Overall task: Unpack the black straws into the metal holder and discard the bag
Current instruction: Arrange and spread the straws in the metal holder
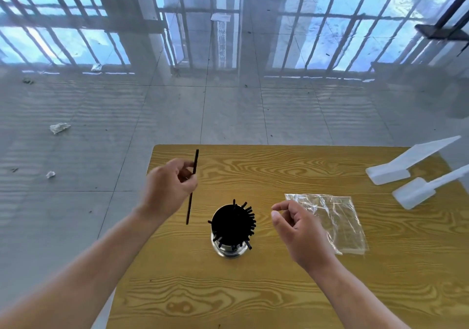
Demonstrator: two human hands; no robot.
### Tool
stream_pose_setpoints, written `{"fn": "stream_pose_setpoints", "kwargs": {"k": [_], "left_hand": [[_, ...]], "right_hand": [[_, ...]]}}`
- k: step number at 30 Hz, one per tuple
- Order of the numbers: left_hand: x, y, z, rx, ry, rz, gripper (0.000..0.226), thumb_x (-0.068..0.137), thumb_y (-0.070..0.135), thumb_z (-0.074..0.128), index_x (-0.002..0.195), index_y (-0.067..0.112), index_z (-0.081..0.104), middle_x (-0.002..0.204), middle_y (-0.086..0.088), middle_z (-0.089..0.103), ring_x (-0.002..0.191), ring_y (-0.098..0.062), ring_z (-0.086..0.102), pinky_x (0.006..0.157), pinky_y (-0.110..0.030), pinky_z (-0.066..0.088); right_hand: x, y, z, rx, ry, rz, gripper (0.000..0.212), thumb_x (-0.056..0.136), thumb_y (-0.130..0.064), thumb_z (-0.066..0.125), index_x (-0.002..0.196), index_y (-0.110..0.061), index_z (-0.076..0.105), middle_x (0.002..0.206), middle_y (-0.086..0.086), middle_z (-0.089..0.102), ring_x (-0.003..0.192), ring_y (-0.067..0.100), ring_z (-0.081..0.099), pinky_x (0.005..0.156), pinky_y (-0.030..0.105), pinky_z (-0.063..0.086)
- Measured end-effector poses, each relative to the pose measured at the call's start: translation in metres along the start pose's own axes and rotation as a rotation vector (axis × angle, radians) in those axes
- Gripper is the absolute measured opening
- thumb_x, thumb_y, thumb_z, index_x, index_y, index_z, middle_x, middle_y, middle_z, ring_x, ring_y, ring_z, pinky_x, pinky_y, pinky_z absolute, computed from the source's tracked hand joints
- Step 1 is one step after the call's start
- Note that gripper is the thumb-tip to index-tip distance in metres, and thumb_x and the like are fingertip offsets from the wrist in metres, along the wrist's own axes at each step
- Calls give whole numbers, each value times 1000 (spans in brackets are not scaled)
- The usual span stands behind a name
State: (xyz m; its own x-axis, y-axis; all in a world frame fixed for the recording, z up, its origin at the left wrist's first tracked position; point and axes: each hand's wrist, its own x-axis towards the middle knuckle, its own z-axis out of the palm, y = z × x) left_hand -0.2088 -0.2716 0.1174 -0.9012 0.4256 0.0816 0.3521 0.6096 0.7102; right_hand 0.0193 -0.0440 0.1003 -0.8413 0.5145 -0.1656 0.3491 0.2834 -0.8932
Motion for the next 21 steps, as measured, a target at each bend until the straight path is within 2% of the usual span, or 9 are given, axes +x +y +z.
{"fn": "stream_pose_setpoints", "kwargs": {"k": [2, 5, 8, 10, 12, 15, 17, 19, 21], "left_hand": [[-3, 30, -15, -178, 50, 72, 16, 87, 30, 80, 102, 35, 76, 80, 17, 76, 72, -1, 72, 63, -5, 49], [-16, 60, -23, -307, 55, 153, 17, 83, 43, 75, 100, 41, 74, 89, 19, 78, 76, -4, 75, 64, -9, 53], [-31, 66, -13, -294, 3, 151, 16, 84, 44, 74, 101, 45, 72, 92, 19, 78, 81, -7, 76, 67, -18, 59], [-39, 62, -1, -262, -29, 160, 17, 87, 35, 77, 98, 46, 72, 92, 22, 77, 82, -6, 76, 67, -15, 58], [-46, 55, 11, -214, -82, 151, 20, 88, 27, 78, 96, 44, 72, 92, 22, 77, 82, -6, 75, 67, -15, 56], [-55, 47, 24, -143, -177, 91, 20, 90, 27, 78, 95, 44, 70, 90, 24, 75, 83, -4, 74, 69, -21, 58], [-58, 43, 27, -88, -243, 44, 17, 88, 38, 78, 99, 46, 69, 97, 32, 73, 92, 3, 71, 79, -26, 60], [-61, 42, 28, -69, -294, 30, 29, 83, 53, 76, 109, 48, 65, 106, 33, 71, 104, 8, 66, 92, -29, 58], [-60, 45, 27, -63, -311, 40, 44, 79, 64, 72, 118, 49, 62, 112, 31, 70, 112, 10, 63, 98, -30, 55]], "right_hand": [[0, 0, -3, 19, 6, 3, 13, 101, -27, 69, 94, -38, 70, 60, -16, 47, 53, 6, 43, 51, 25, 41], [0, 0, -9, 34, 1, 8, 14, 101, -29, 67, 95, -42, 69, 60, -15, 48, 53, 9, 43, 50, 33, 44], [0, -2, -14, 43, 10, 7, 6, 93, -42, 64, 97, -42, 69, 60, -16, 48, 53, 8, 44, 51, 31, 44], [0, -2, -16, 41, 22, 4, 11, 89, -46, 62, 97, -42, 69, 59, -16, 48, 53, 7, 44, 52, 27, 42], [-1, -1, -18, 51, 24, 5, 12, 90, -44, 63, 97, -39, 71, 59, -16, 48, 54, 7, 43, 53, 27, 41], [-4, 3, -22, 38, 23, 18, 7, 99, -31, 66, 100, -32, 72, 60, -15, 49, 55, 7, 45, 56, 31, 43], [-5, 5, -24, 32, 23, 38, 8, 102, -26, 66, 102, -31, 73, 59, -14, 49, 55, 6, 45, 56, 31, 45], [-7, 5, -27, 33, 21, 47, 9, 103, -26, 66, 104, -31, 73, 58, -14, 50, 54, 6, 44, 55, 29, 45], [-8, 3, -28, 34, 21, 49, 8, 103, -27, 66, 105, -31, 73, 58, -14, 50, 53, 5, 44, 55, 28, 44]]}}
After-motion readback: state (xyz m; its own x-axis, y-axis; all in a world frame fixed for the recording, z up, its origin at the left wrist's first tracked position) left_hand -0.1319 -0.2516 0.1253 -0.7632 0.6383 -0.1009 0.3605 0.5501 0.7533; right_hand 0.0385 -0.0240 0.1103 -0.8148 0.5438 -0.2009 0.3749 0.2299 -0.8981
